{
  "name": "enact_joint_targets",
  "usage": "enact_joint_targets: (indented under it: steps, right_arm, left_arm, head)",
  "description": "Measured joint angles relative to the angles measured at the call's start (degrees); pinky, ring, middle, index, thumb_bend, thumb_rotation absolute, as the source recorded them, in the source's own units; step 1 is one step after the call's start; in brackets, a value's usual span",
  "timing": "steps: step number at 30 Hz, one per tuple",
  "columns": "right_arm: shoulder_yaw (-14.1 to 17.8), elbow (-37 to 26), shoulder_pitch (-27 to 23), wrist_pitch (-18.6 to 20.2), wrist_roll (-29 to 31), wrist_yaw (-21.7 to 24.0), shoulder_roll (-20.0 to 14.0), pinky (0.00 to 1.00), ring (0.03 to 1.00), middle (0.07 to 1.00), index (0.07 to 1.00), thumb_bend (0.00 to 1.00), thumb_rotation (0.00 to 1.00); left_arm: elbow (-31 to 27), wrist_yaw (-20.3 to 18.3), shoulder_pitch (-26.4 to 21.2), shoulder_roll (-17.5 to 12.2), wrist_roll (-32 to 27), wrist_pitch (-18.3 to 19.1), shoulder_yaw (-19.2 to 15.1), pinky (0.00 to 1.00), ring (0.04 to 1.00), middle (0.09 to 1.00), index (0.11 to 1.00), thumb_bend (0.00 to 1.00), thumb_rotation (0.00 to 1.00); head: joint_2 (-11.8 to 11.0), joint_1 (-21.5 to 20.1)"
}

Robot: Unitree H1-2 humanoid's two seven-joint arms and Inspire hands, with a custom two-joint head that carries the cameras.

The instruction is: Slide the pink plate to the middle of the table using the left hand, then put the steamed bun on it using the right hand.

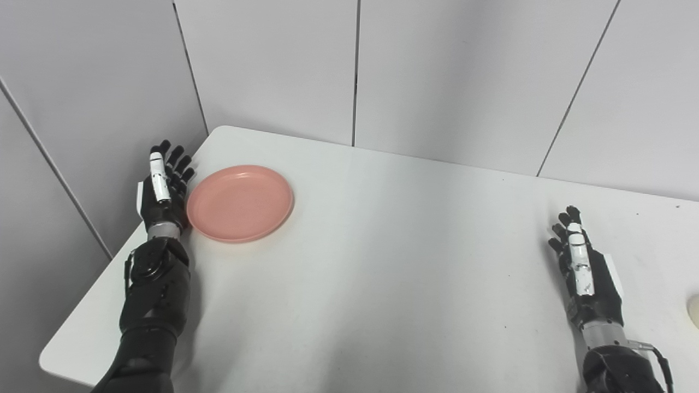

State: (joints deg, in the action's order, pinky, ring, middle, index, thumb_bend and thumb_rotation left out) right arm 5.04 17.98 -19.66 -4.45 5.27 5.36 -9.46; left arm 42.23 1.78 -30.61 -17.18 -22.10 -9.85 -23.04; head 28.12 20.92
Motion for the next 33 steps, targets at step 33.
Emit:
enact_joint_targets:
  steps: [33]
  right_arm:
    - [0.1,-0.1,0.3,0.1,-1.0,-1.8,0.3,0.97,0.951,0.96,0.973,0.15,1.0]
  left_arm:
    - [-3.1,-5.6,-1.5,5.7,3.9,4.8,10.6,0.9,0.879,0.884,0.886,0.41,1.0]
  head:
    - [0.6,-4.3]
